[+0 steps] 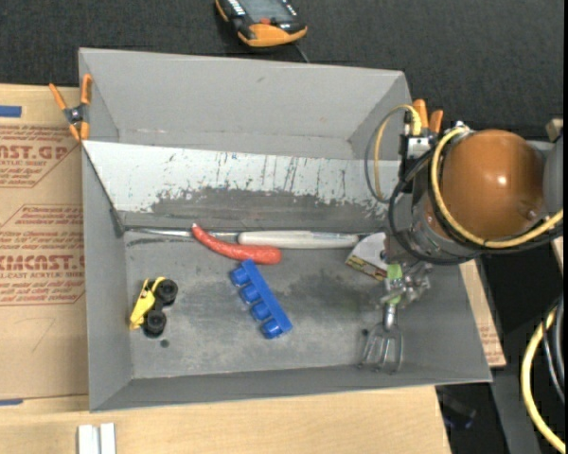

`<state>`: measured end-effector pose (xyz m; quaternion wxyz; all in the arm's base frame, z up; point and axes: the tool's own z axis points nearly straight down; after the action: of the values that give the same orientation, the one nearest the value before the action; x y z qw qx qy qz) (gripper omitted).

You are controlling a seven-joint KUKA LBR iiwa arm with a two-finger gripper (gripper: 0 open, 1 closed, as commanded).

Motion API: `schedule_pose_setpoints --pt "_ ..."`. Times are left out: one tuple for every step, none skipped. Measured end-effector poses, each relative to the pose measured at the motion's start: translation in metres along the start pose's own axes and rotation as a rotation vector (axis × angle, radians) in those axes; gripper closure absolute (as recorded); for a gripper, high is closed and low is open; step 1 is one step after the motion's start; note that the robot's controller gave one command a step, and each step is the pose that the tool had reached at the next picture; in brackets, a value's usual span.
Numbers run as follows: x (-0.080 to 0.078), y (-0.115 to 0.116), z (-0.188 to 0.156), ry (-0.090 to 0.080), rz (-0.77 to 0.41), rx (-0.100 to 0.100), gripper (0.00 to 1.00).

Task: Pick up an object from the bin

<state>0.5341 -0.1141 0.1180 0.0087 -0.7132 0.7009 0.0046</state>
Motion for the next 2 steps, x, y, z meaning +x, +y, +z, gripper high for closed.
schedule_pose_setpoints --pt "0.026 0.008 0.021 -0.001 -0.023 0.0 1.0" --pt "0.033 -0.033 0.014 -0.004 -0.207 0.002 1.0"
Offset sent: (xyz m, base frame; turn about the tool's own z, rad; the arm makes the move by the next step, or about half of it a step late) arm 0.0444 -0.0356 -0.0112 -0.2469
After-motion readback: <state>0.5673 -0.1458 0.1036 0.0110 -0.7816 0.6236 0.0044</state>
